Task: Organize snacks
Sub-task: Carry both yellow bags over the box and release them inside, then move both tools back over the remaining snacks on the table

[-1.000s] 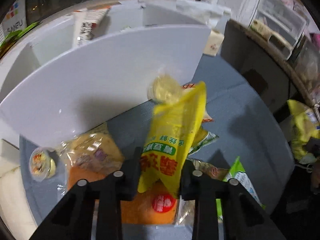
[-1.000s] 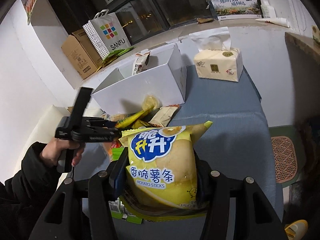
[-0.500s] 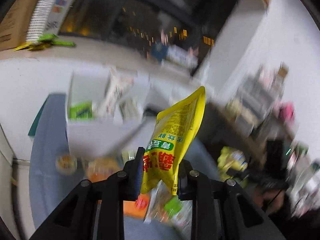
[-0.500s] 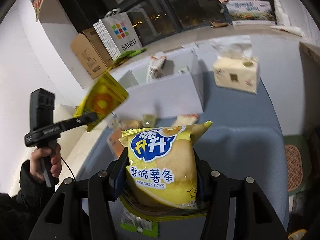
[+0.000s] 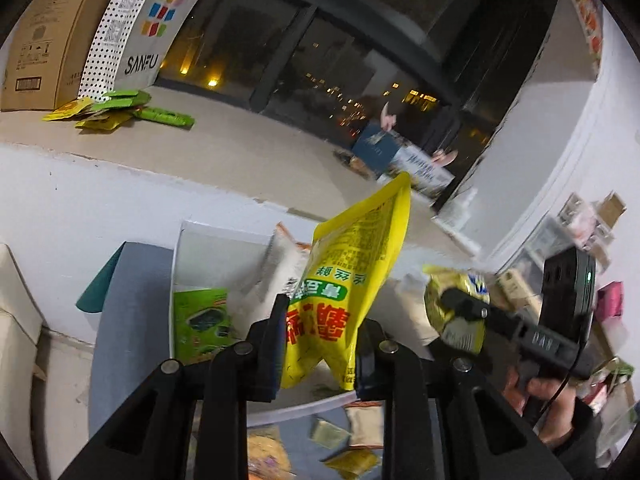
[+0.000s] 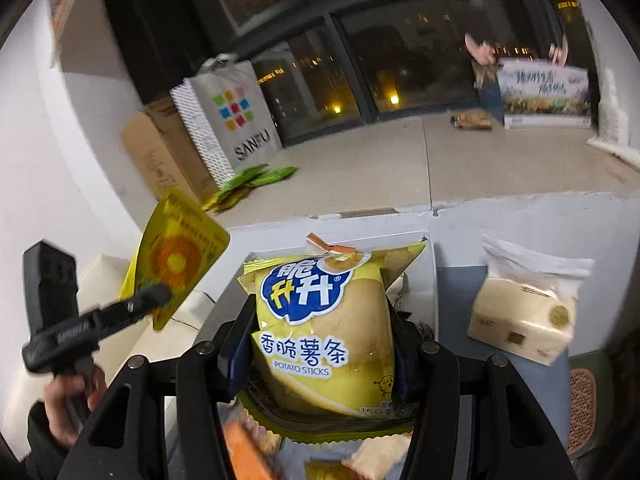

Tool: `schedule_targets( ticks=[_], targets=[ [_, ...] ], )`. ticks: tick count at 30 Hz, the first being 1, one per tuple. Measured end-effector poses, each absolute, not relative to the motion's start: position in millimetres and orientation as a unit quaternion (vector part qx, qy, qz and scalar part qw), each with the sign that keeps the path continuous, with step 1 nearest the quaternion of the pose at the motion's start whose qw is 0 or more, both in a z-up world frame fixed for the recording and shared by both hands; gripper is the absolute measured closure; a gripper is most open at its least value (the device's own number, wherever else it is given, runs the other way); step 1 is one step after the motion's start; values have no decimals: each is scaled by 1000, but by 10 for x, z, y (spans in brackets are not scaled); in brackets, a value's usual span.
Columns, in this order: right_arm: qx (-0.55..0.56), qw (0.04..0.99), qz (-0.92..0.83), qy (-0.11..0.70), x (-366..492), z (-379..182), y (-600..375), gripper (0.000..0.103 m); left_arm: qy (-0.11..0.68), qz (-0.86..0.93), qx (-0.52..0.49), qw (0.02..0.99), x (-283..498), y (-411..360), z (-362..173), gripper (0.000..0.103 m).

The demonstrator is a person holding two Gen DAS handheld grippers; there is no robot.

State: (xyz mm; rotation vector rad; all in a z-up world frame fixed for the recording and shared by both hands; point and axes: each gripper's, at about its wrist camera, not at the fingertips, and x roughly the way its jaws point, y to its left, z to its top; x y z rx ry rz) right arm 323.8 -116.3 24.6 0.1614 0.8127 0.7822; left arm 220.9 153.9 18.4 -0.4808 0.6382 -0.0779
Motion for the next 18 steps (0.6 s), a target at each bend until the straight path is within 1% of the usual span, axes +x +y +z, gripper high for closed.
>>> schedule_targets(
  ticks=[2, 3, 4, 5, 6, 7, 8, 9, 13, 18],
  targets=[
    [75, 839, 364, 397, 3363, 142, -1093, 43, 318, -27, -219, 922, 2229, 1540, 104, 74],
    [73, 839, 361, 401, 3406, 98, -1062, 43, 322, -22, -211, 923, 2258, 1528, 63, 69],
    [73, 838, 359, 404, 3450, 62, -1058, 43, 327, -17, -207, 922, 2290, 1536, 31, 59],
    [76, 838, 357, 406, 3473, 29, -1055, 42, 328, -13, -210, 921, 2305, 1553, 11, 52],
    [82, 836, 356, 410, 3512, -12, -1058, 40, 331, -7, -214, 919, 2319, 1576, -10, 27],
    [91, 833, 354, 415, 3553, -54, -1068, 37, 334, 2, -216, 918, 2341, 1610, -30, 0],
    [98, 829, 356, 420, 3590, -91, -1072, 20, 333, 10, -218, 918, 2346, 1632, -37, 0],
    [100, 830, 350, 423, 3617, -129, -1083, 0, 331, 19, -215, 919, 2342, 1642, -40, 0],
    [66, 843, 322, 425, 3606, -162, -1098, 0, 347, 21, -212, 913, 2380, 1675, -81, 0],
    [68, 840, 346, 412, 3478, -79, -1139, 0, 348, 23, -195, 917, 2317, 1595, -28, 0]
  ],
)
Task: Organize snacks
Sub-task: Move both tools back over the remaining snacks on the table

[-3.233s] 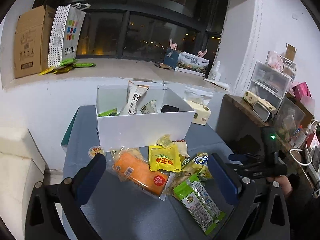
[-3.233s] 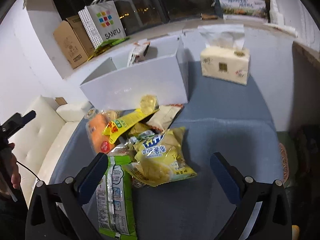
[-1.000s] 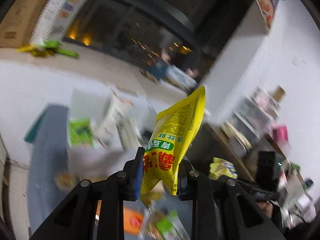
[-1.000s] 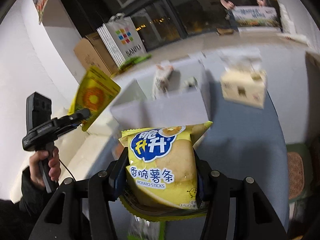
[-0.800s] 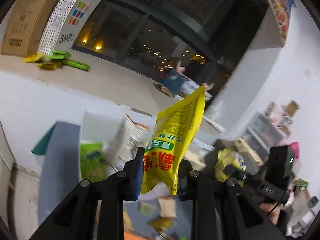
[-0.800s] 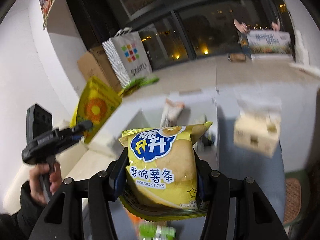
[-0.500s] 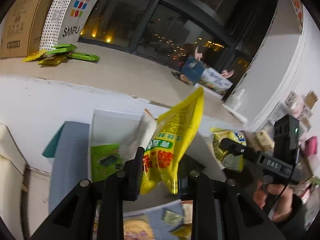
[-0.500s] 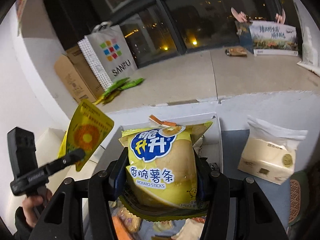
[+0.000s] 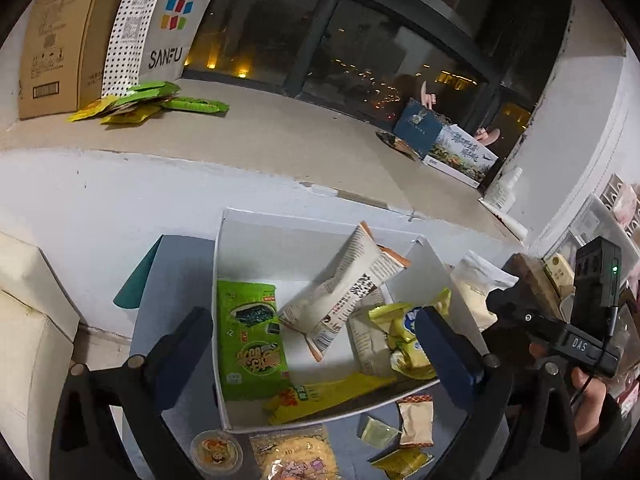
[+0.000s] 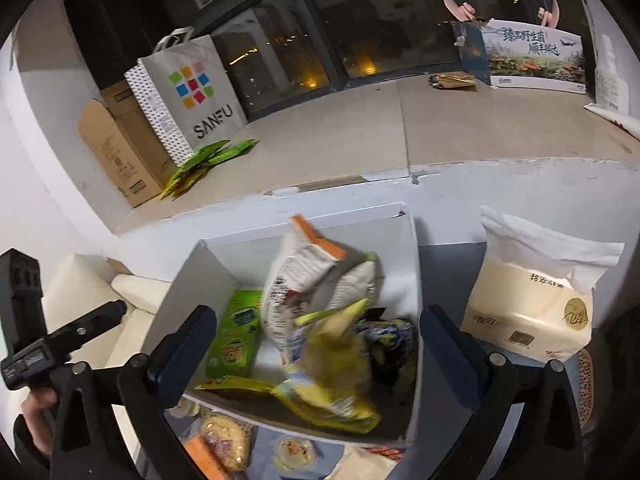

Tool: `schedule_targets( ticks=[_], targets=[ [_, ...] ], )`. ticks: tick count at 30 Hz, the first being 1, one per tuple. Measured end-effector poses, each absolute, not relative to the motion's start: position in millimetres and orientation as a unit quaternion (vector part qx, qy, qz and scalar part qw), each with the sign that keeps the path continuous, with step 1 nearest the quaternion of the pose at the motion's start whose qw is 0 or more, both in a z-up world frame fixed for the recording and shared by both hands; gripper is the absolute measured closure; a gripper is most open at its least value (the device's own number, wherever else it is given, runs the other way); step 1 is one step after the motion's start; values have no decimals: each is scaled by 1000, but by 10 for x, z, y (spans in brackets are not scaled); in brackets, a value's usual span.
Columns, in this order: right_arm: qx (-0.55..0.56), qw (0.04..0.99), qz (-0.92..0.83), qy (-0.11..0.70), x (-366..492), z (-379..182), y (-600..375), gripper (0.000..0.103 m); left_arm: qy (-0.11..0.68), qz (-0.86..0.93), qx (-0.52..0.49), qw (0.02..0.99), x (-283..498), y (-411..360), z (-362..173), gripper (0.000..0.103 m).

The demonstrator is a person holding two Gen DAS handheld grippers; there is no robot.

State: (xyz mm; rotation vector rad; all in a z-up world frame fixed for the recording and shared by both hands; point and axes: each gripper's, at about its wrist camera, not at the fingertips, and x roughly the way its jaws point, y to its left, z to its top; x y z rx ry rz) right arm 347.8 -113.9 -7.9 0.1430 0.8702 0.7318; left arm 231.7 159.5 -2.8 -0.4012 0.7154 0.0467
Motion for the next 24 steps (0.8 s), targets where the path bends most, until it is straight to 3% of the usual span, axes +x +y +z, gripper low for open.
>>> schedule_targets(
  ticks=[15, 24],
  targets=[
    [60, 839, 402, 362, 2290, 101, -1723, 0, 320, -37, -151, 935, 1190, 1067, 181, 0],
    [61, 829, 387, 398, 1515, -416, -2233, 0, 290, -43, -207, 933, 395, 915, -24, 0]
  ],
)
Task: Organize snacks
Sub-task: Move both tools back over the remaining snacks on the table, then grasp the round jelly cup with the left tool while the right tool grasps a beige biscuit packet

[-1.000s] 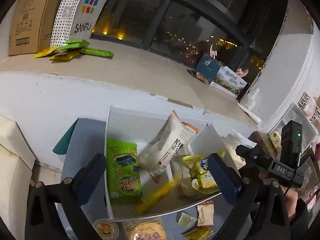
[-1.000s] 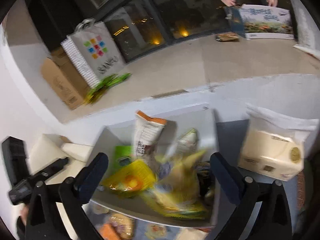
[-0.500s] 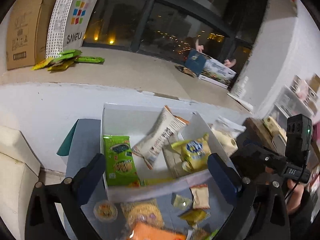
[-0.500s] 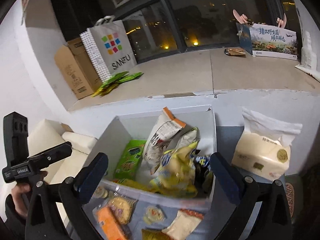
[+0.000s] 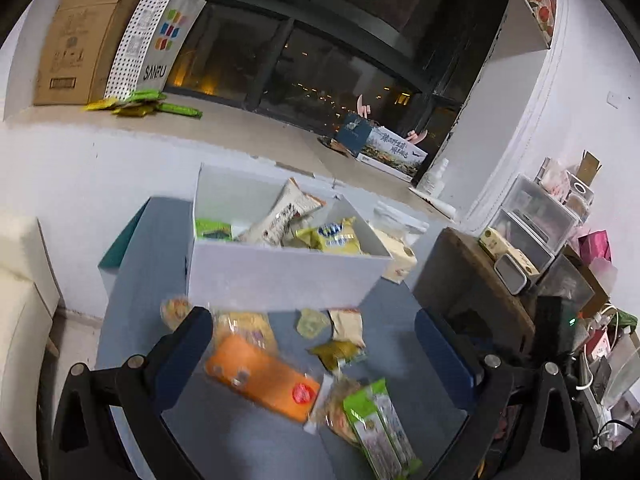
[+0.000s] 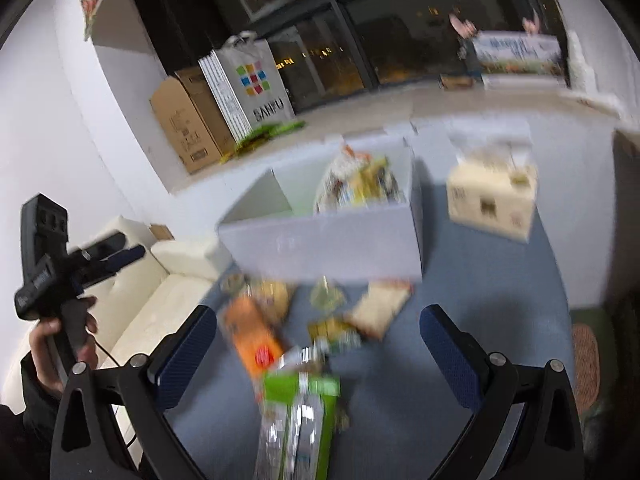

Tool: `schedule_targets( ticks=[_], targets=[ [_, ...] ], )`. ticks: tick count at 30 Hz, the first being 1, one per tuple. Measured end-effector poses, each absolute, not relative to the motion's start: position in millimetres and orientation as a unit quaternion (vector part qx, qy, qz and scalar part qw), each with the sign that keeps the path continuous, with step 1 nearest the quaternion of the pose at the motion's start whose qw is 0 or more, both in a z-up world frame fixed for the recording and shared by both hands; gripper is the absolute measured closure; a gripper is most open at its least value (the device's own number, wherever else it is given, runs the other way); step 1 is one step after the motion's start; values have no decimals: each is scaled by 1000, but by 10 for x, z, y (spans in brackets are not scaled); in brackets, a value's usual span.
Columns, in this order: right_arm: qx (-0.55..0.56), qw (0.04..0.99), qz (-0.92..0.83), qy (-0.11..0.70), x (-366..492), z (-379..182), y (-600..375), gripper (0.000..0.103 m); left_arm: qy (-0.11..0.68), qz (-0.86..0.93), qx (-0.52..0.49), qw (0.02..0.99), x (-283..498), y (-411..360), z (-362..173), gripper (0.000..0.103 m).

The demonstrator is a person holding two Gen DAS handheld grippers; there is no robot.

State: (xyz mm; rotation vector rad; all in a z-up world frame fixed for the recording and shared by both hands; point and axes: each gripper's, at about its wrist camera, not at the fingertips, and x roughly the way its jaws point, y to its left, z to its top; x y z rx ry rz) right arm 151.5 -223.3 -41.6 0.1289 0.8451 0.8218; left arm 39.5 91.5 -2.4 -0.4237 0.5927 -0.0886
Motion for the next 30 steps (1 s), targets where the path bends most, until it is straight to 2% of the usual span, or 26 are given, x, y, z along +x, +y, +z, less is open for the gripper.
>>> schedule_targets(
  ticks=[9, 21, 28, 30],
  targets=[
    [68, 811, 355, 460, 1615, -816, -2184, 0, 309, -28, -192, 931, 215, 889, -134, 0],
    [-29, 817, 270, 509, 2477, -1291, -1349, 0, 319, -20, -193, 928, 192, 934, -225, 0],
    [-69, 823, 222, 518, 2648, -1520, -1100, 1, 327, -15, -187, 926, 200, 957, -288, 0],
    [-89, 827, 219, 510, 2614, -1510, -1054, 17, 335, -9, -183, 924, 214, 991, -336, 0]
  ],
)
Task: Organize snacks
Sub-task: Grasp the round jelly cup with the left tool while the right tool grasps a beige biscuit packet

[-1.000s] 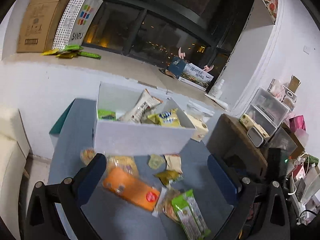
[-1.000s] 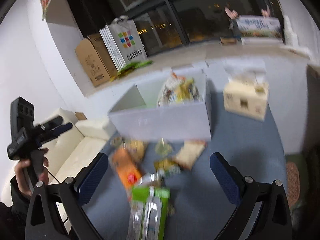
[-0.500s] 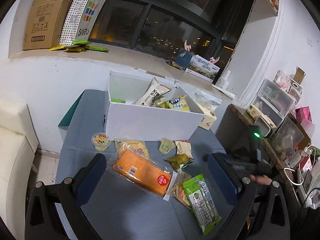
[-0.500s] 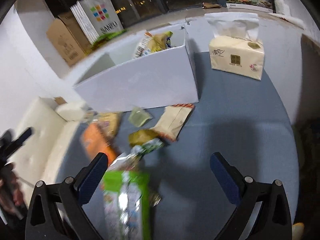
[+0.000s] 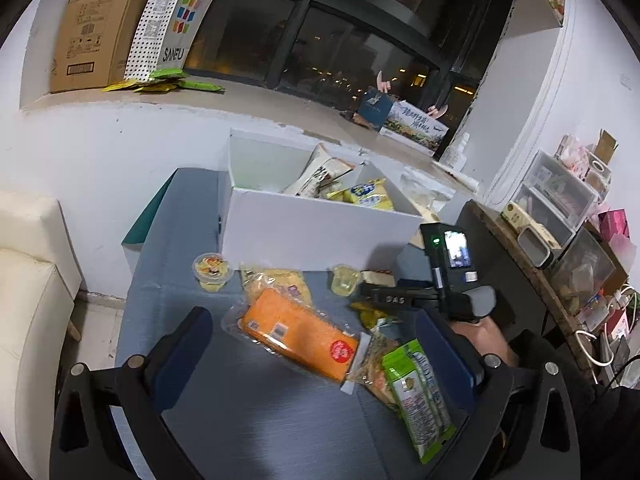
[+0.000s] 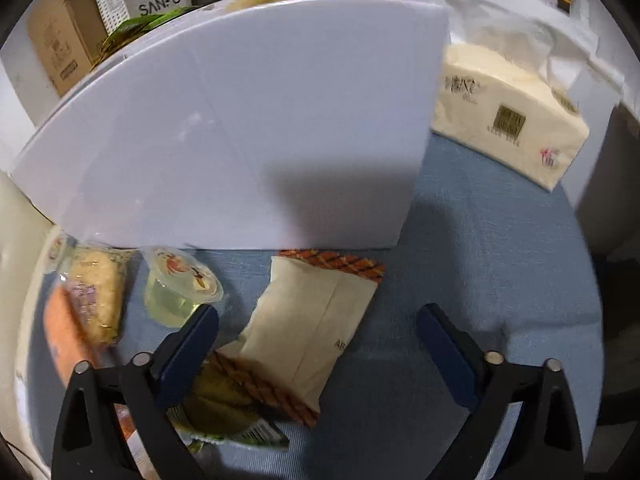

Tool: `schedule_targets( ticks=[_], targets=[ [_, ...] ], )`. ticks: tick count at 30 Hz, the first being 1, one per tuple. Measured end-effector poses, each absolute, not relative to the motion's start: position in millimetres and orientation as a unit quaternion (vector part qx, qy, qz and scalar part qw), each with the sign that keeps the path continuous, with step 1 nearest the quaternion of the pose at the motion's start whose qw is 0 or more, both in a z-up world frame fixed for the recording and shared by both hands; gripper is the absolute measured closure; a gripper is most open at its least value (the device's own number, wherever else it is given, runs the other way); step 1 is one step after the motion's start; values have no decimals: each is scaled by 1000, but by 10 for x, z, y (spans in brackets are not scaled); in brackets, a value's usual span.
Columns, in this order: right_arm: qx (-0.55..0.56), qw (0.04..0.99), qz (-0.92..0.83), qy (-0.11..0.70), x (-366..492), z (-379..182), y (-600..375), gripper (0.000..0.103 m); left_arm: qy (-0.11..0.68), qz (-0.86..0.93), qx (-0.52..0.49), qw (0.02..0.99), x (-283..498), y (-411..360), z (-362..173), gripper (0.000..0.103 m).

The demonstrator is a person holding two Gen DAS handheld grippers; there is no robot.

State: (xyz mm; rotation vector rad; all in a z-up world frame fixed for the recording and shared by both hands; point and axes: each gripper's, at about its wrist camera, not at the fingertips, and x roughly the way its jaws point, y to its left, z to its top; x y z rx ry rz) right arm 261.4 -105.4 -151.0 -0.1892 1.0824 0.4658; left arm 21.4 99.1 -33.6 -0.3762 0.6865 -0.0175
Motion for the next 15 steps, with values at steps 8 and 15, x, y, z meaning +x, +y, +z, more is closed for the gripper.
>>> schedule_targets(
  ticks=[8, 15],
  targets=[
    [-95, 829, 222, 505, 2505, -1468, -1236, 60, 378, 30, -147, 914, 464, 1181, -594, 0],
    [-52, 849, 259, 458, 2122, -1000, -1703, 60, 430, 55, -90, 897, 991, 1432, -950, 0]
  ],
)
